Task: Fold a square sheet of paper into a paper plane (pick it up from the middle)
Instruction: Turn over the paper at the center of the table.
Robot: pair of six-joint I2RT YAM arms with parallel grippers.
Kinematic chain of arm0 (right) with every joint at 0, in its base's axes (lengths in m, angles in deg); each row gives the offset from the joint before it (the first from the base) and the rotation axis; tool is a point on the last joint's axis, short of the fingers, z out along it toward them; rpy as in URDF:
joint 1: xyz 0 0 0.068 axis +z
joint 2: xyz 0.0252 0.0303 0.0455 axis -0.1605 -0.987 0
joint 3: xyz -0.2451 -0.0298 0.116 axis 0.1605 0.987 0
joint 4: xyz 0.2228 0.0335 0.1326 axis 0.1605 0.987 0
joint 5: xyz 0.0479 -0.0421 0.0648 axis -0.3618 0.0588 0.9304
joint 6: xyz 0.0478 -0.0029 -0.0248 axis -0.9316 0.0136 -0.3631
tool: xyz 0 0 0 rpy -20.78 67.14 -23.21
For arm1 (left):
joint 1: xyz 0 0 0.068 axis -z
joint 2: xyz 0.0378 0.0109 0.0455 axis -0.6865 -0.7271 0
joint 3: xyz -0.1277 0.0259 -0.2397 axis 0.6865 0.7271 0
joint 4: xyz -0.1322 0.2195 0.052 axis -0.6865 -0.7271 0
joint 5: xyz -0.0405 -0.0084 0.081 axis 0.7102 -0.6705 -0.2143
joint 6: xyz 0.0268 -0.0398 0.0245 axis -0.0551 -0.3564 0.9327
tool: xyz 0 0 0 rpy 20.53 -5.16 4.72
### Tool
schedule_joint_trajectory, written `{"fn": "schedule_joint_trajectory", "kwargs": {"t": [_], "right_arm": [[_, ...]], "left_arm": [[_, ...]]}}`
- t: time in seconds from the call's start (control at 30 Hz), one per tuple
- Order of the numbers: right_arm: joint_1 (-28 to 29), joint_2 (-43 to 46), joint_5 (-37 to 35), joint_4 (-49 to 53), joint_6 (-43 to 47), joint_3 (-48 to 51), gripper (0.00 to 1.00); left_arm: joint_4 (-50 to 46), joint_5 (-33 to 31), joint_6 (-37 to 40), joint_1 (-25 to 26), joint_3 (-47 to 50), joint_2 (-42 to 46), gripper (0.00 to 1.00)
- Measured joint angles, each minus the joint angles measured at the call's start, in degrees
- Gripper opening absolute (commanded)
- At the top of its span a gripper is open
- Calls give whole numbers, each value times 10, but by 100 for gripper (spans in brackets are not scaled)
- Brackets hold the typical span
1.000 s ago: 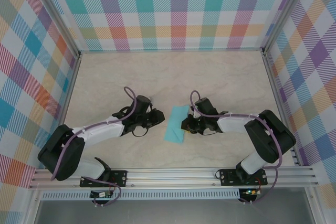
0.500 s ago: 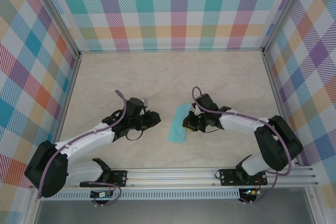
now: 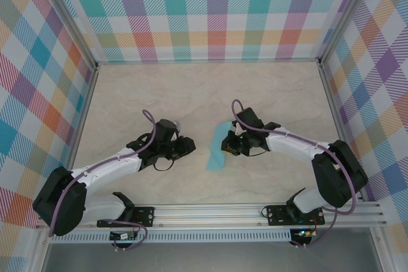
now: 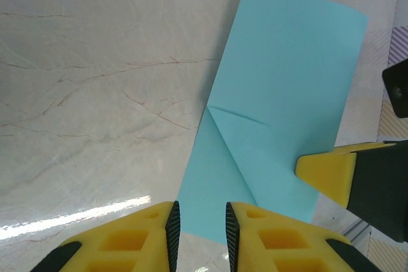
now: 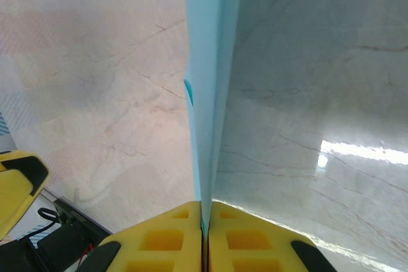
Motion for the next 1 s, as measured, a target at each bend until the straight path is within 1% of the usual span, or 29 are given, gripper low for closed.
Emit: {"fn": "schedule_joint_trajectory", "kwargs": {"t": [0.17,0.27,0.37,0.5,0.6,0.63,0.73,0.83,0.93,1.0], "right_arm": [[0,-1,-9,17,7,-15,9],[0,2,-28,54,22,-33,9],[0,7,-62,124,52,-78,10],[1,24,-131,236,100,-167,8],[9,25,-200,332,130,-234,8],[16,21,-226,365,136,-254,7],[52,-11,-316,475,138,-317,6],[84,-66,-384,562,129,-369,5],[109,-143,-426,620,110,-411,4],[124,-203,-443,645,97,-440,8]], "left_arm": [[-13,-2,10,0,0,3,28],[-31,-15,15,0,0,19,28],[-35,-26,16,-4,8,46,28],[-50,-49,15,-14,23,78,36],[-63,-72,11,-25,38,108,44],[-69,-79,10,-29,45,123,44],[-89,-103,7,-38,63,167,46],[-114,-122,2,-47,81,214,49],[-139,-142,-3,-52,99,267,52],[-160,-153,-5,-57,109,303,54]]}}
